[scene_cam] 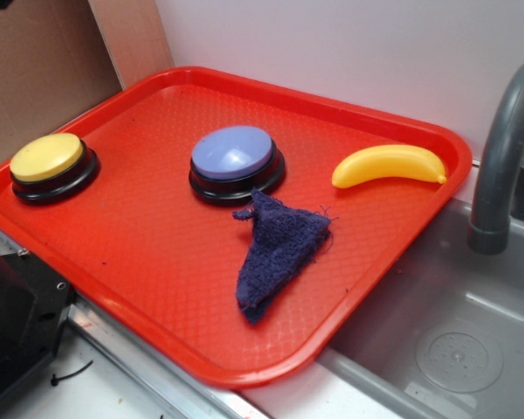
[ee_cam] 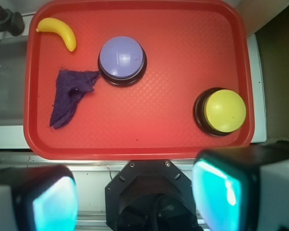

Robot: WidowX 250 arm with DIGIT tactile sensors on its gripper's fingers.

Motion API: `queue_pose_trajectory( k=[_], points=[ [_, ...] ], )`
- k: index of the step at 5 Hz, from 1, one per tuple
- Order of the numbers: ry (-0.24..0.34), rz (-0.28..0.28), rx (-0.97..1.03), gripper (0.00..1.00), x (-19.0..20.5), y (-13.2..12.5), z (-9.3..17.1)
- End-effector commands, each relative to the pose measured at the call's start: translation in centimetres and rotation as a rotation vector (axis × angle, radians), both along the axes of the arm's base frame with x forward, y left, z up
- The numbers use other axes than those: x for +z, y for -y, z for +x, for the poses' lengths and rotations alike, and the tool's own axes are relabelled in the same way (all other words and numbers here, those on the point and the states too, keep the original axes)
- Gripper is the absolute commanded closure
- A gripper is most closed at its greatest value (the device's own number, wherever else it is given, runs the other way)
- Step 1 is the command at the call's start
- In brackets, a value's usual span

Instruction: Push the yellow button.

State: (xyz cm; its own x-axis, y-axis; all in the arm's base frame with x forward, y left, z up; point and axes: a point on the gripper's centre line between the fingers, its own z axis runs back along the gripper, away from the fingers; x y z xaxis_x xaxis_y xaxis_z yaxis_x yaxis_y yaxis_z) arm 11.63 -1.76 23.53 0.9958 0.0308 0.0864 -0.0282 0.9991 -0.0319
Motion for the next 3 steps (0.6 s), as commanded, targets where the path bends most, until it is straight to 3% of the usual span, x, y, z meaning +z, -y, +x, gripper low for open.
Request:
queue_pose_trajectory(
  k=[1, 2, 3],
  points=[
    [0.0, 0.0, 0.0, 0.0, 0.0, 0.0, 0.0],
    [-0.086, 0.003, 0.204, 0.0, -4.1, -5.0, 3.1],
    [-0.088, 0.091, 0.406, 0.0, -6.8, -10.8, 4.7]
  ],
)
